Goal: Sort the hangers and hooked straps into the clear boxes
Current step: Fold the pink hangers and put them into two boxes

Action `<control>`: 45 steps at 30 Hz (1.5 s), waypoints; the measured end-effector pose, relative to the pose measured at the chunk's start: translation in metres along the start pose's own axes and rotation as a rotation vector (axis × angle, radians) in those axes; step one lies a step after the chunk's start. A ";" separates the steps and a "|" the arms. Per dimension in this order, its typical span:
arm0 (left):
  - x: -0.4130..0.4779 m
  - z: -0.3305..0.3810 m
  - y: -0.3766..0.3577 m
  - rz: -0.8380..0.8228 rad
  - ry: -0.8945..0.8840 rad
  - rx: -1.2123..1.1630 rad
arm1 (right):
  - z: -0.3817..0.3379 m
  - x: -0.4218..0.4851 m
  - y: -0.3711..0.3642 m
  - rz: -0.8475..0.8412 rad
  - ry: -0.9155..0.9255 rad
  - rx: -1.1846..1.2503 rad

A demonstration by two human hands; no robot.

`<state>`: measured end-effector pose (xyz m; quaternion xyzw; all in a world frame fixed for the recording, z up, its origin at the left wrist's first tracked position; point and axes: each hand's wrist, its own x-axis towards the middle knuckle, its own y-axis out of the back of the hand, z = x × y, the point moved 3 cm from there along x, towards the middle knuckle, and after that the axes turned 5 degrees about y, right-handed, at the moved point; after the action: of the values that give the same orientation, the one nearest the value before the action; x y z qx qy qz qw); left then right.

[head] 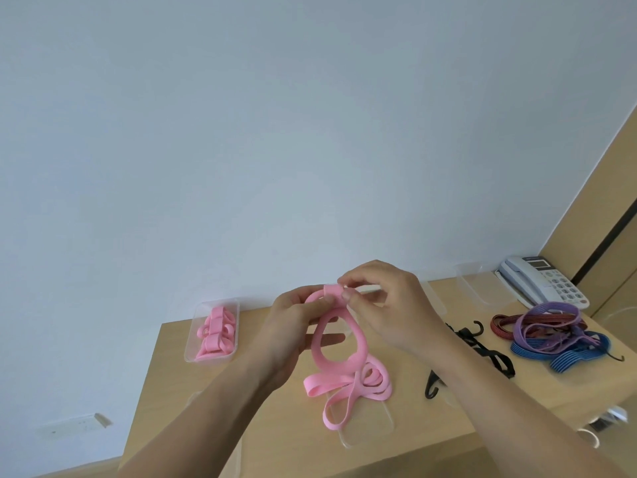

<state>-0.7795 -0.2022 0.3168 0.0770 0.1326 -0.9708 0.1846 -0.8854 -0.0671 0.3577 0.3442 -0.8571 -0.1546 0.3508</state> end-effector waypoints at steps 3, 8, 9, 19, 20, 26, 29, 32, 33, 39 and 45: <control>-0.002 0.000 0.007 0.019 0.000 -0.015 | 0.006 0.003 -0.007 -0.163 -0.277 0.031; -0.008 -0.005 0.019 0.009 -0.014 -0.088 | 0.002 -0.002 -0.018 -0.154 -0.372 0.193; -0.010 -0.006 0.019 0.005 -0.018 -0.092 | 0.002 -0.002 -0.020 -0.140 -0.359 0.180; -0.022 -0.020 0.029 -0.024 0.008 -0.108 | -0.002 -0.011 -0.035 -0.134 -0.351 0.067; -0.023 -0.022 0.030 -0.020 0.006 -0.103 | -0.004 -0.011 -0.036 -0.167 -0.350 0.064; -0.015 -0.031 0.028 0.067 0.002 -0.073 | 0.002 -0.007 -0.040 -0.226 -0.313 0.009; -0.006 -0.037 0.026 0.104 0.067 -0.111 | 0.011 0.000 -0.036 -0.256 -0.287 -0.061; 0.004 -0.041 0.021 0.070 0.120 -0.054 | 0.022 0.006 -0.030 -0.298 -0.209 -0.116; 0.008 -0.043 0.020 0.063 0.135 -0.053 | 0.025 0.009 -0.028 -0.308 -0.181 -0.122; 0.038 -0.046 0.009 0.058 0.220 -0.267 | 0.055 0.026 -0.025 -0.291 -0.016 -0.171; 0.068 -0.050 -0.011 0.092 0.308 -0.369 | 0.088 0.031 -0.025 -0.231 0.198 -0.238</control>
<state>-0.8412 -0.2012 0.2584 0.1952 0.3308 -0.8974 0.2170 -0.9521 -0.1041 0.2981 0.4101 -0.7487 -0.2593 0.4517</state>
